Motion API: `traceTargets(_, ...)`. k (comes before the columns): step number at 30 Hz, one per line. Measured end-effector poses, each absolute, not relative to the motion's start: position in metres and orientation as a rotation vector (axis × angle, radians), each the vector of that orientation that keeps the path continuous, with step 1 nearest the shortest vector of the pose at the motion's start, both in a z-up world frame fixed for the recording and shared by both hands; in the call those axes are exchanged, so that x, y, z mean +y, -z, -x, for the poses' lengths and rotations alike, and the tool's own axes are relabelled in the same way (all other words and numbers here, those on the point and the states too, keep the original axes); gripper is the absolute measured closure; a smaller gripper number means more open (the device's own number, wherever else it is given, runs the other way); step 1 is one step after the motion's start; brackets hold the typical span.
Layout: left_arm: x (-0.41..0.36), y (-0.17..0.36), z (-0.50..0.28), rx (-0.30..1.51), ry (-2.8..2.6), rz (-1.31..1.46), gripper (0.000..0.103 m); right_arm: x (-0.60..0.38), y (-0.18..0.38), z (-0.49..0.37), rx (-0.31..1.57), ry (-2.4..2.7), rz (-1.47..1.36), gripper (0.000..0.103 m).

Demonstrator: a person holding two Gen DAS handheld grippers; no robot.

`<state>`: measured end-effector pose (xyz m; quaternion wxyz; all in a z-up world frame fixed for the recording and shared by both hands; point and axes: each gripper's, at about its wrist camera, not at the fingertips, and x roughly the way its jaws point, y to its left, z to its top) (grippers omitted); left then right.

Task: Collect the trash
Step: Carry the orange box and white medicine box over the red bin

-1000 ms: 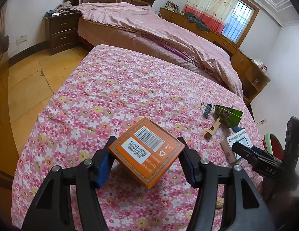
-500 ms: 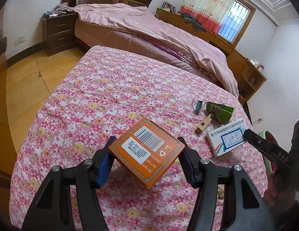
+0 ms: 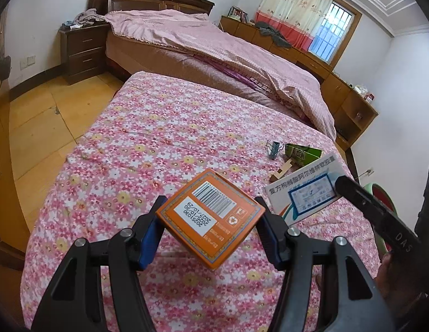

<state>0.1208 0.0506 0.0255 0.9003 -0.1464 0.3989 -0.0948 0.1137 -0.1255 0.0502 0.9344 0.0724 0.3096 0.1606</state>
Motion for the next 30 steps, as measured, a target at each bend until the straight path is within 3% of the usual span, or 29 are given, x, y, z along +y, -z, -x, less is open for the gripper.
traceTargets(13,0.017,-0.052,-0.1,0.785,0.279,0.262,0.041,-0.189,-0.085,-0.062,0.525,-0.185,-0.239,0.079)
traceTargets(30,-0.082,-0.08,-0.077,0.777,0.445,0.15,0.041,-0.296,-0.101,0.016,0.418,0.02,-0.395,0.079)
